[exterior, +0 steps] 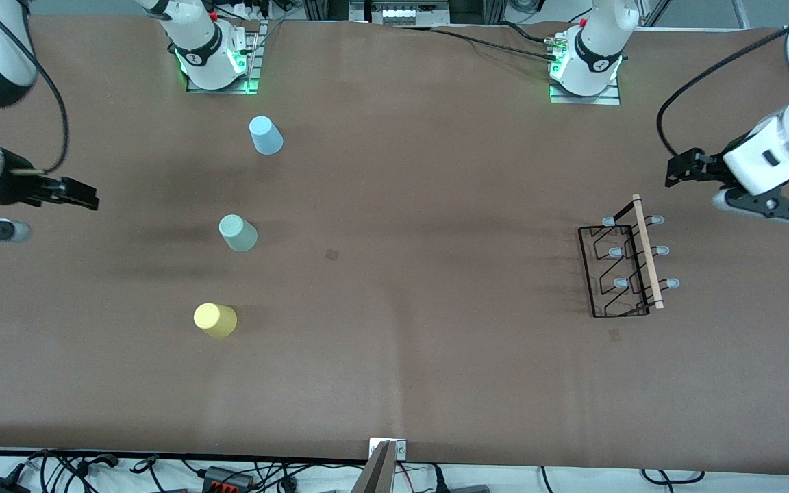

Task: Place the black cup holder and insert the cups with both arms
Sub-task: 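Reach the right gripper to the teal cup while the left gripper reaches the rack, then grasp the teal cup with the right gripper while the left gripper grasps the rack handle, then carry the rack with the left gripper to the table middle and set it down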

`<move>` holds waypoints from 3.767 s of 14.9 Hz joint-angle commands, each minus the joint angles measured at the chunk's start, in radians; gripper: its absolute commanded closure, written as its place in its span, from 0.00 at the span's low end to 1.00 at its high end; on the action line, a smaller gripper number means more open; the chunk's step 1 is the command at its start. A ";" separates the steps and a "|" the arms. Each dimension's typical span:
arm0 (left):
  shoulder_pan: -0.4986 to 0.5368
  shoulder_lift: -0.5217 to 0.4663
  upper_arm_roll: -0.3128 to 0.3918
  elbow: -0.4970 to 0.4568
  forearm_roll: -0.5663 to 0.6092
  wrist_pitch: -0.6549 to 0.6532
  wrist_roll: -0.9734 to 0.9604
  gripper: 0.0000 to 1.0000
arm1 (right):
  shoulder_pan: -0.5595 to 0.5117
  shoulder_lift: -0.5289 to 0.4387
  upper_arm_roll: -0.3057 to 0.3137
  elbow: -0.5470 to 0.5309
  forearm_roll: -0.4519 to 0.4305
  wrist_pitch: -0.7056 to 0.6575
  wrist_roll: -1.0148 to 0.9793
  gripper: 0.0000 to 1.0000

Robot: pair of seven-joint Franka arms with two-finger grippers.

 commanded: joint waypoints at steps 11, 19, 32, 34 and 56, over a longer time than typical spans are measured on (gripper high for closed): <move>-0.003 0.211 -0.007 -0.088 0.022 0.329 -0.058 0.30 | 0.169 -0.055 -0.001 -0.689 0.055 0.888 0.144 0.00; -0.001 0.245 -0.004 -0.088 0.076 0.370 -0.053 0.33 | 0.233 0.011 0.003 -0.705 0.055 0.968 0.326 0.00; -0.001 0.254 0.002 -0.047 0.074 0.309 -0.061 0.99 | 0.236 0.058 0.026 -0.760 0.055 1.006 0.326 0.00; -0.007 0.257 -0.007 0.030 0.071 0.239 -0.064 0.99 | 0.236 0.061 0.028 -0.764 0.055 1.004 0.328 0.00; -0.658 0.604 -0.093 0.409 -0.015 0.474 -0.898 0.99 | 0.207 -0.182 0.023 -0.538 0.038 0.454 0.222 0.85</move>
